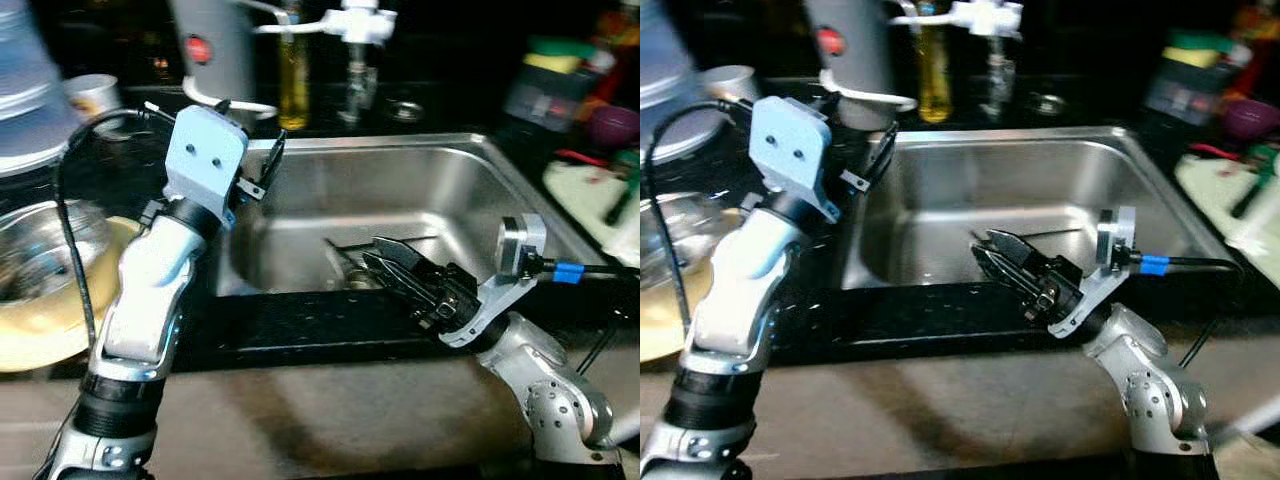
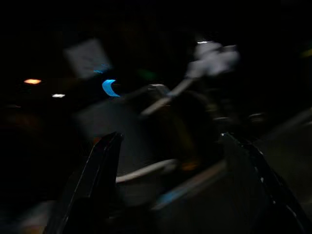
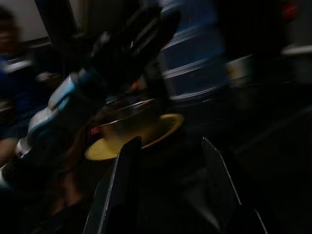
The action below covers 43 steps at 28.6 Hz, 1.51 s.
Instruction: Kitchen organization
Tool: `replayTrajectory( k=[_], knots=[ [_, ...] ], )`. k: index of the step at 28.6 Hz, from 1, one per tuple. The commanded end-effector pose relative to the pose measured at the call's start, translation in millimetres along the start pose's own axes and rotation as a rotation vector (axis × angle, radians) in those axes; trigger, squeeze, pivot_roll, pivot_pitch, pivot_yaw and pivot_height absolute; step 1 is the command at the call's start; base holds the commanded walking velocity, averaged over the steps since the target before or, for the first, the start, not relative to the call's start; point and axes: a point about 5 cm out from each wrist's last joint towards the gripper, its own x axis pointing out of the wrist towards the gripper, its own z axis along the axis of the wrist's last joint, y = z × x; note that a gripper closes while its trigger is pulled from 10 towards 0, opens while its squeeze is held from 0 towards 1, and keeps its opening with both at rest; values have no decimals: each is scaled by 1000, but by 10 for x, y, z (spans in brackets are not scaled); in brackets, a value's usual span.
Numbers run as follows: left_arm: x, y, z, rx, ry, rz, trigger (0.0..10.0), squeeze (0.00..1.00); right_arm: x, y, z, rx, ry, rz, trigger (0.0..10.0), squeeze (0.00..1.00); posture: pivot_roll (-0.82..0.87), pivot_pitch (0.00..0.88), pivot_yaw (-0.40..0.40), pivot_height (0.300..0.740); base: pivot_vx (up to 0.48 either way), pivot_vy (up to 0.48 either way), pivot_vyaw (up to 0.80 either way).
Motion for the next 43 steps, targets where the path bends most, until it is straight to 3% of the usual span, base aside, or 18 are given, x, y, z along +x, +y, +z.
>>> replayTrajectory(
  k=[1, 11, 14, 15, 16, 20, 24, 26, 36, 40, 43],
  knots=[
    [-44, -46, 11, 27, 19, -10, 10000, 0, -17, 38, -28, 15, 17, 28, 10000, 0, 22, 41, -11, 740, 0, 0, 800],
    [-149, -188, 170, 5, 32, -28, 10000, 0, -27, 49, -33, 21, 28, 65, 10000, 0, 34, 44, -16, 740, 0, 0, 800],
    [-169, -288, 231, -139, 27, -55, 10000, 0, -16, 35, -33, 17, 25, 60, 10000, 0, 37, 48, -18, 740, 0, 0, 800],
    [-200, -372, 288, -229, 18, -87, 10000, 0, -14, 25, -28, 14, 23, 54, 10000, 0, 39, 51, -18, 740, 0, 0, 800],
    [-200, -372, 288, -229, 18, -87, 10000, 0, -14, 25, -28, 14, 23, 54, 10000, 0, 39, 51, -18, 740, 0, 0, 800],
    [-305, -463, 368, -391, 52, -87, 10000, 0, -24, -32, 0, 1, 9, 17, 10000, 0, 46, 61, -22, 740, 0, 0, 800],
    [-385, -509, 356, -448, 95, -72, 10000, 0, -19, -48, 8, -7, 8, 12, 10000, 0, 51, 63, -24, 740, 0, 0, 800],
    [-491, -598, 360, -475, 142, -104, 10000, 0, 8, -170, 8, -15, 0, -74, 10000, 0, 58, 67, -25, 740, 0, 0, 347],
    [-551, -576, 389, -493, 191, -86, 10000, 0, 23, -239, 18, -30, -11, -115, 10000, 0, 72, 72, -28, 740, 0, 0, 0],
    [-626, -581, 313, -436, 226, -95, 10000, 0, 30, -246, 10, -32, -9, -119, 10000, 0, 69, 73, -28, 740, 0, 0, 0],
    [-651, -449, 212, -349, 263, -31, 10000, 0, 27, -251, 0, -32, -4, -124, 10000, 0, 68, 75, -28, 740, 0, 0, 0]
  ],
)
